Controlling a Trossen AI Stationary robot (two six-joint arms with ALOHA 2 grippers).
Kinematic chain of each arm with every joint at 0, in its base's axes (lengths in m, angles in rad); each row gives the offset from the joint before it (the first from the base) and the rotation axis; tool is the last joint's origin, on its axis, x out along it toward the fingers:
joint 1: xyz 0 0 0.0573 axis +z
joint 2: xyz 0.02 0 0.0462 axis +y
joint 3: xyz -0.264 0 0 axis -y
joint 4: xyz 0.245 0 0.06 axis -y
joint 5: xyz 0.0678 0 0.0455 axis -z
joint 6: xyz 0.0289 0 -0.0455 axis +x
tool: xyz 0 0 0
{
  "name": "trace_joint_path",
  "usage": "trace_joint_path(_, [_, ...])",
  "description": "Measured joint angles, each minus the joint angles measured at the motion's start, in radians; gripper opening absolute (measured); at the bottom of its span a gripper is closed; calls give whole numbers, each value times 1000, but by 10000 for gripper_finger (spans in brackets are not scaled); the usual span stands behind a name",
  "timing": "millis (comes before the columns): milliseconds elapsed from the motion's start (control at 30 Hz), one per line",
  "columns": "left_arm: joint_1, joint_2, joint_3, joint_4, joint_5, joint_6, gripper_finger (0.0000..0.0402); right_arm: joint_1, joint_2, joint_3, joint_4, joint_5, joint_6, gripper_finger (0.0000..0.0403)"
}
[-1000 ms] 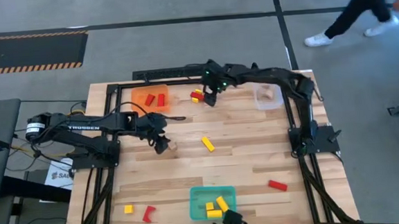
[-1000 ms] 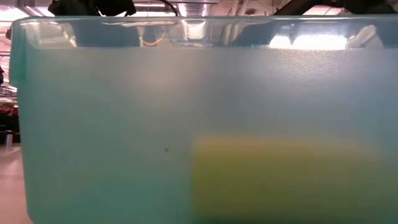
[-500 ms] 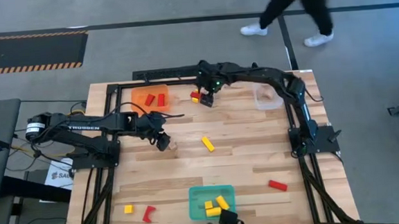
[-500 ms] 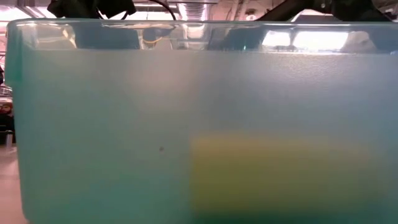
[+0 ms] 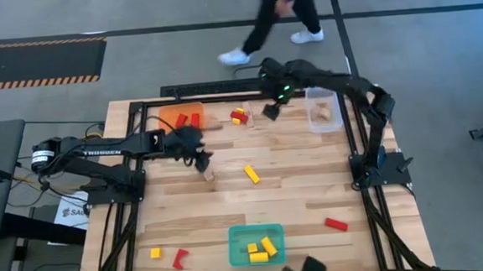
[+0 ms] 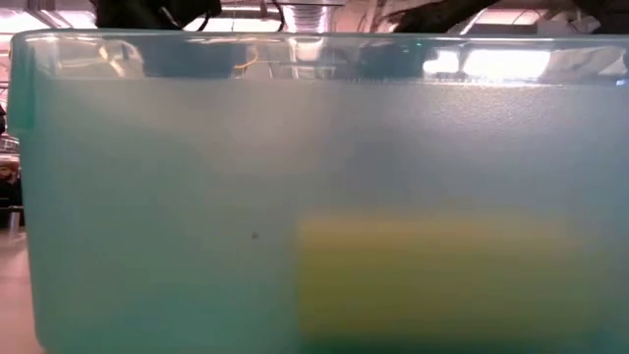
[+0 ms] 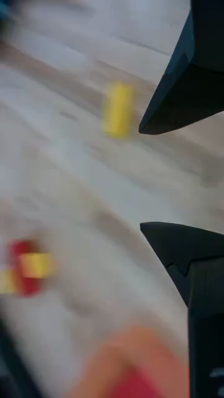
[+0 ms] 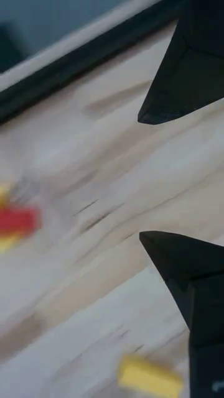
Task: Sort & place blocks by color
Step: Put the yellow block into the blue bin
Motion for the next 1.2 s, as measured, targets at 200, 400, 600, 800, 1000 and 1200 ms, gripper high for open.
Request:
trace_joint_path(200, [138, 164, 133, 133, -47, 150, 228, -56, -159, -133, 72, -13, 37, 315])
trace_joint_path(400, [287, 496, 396, 25, 55, 280, 228, -90, -290, -257, 115, -12, 83, 315])
trace_joint_path(600, [347, 779, 715, -244, 141, 129, 228, -88, -346, -338, 124, -18, 82, 315])
trace_joint_path(800, [339, 965, 987, -467, 143, 58, 228, -88, -350, -367, 129, -18, 63, 315])
trace_joint_path(1000, [334, 1054, 1113, -568, 117, 5, 228, -88, -350, -368, 142, -27, 48, 315])
trace_joint_path(1200, [353, 1079, 1110, -577, 147, -54, 228, -87, -350, -368, 147, -38, 36, 315])
